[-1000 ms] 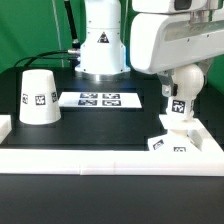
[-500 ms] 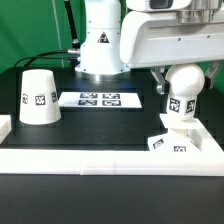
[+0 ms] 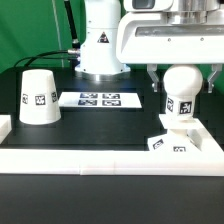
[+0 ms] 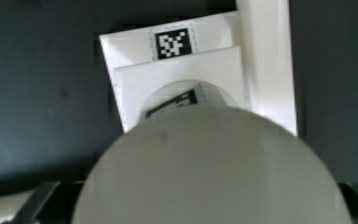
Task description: Assemble lamp
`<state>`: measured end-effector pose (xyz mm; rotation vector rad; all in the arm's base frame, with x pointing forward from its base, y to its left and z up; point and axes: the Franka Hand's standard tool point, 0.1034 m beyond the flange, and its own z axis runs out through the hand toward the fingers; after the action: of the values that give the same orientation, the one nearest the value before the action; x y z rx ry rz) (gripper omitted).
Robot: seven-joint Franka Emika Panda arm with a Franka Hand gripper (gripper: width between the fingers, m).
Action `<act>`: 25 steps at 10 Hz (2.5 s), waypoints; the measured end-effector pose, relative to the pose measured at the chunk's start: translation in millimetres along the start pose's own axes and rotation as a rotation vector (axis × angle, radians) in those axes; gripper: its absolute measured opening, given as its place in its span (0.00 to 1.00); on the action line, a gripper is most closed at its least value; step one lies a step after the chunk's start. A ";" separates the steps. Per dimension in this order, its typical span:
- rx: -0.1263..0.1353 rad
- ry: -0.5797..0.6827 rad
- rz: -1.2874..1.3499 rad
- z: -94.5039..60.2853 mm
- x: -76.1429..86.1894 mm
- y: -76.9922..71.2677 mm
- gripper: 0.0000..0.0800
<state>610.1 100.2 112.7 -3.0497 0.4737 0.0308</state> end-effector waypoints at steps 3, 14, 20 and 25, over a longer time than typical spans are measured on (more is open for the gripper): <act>0.013 -0.009 0.244 0.5 -0.8 -1.2 0.72; 0.072 -0.082 1.041 2.5 -0.9 -7.1 0.72; 0.070 -0.082 0.895 2.9 -2.6 -8.0 0.87; 0.086 -0.073 0.284 -2.0 -2.7 -13.5 0.87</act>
Offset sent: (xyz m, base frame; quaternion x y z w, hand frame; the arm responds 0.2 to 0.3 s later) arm -0.0014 0.0018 -0.0034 0.0070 -0.0085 0.1763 0.9843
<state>611.7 113.8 115.5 -2.8607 0.8728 0.1293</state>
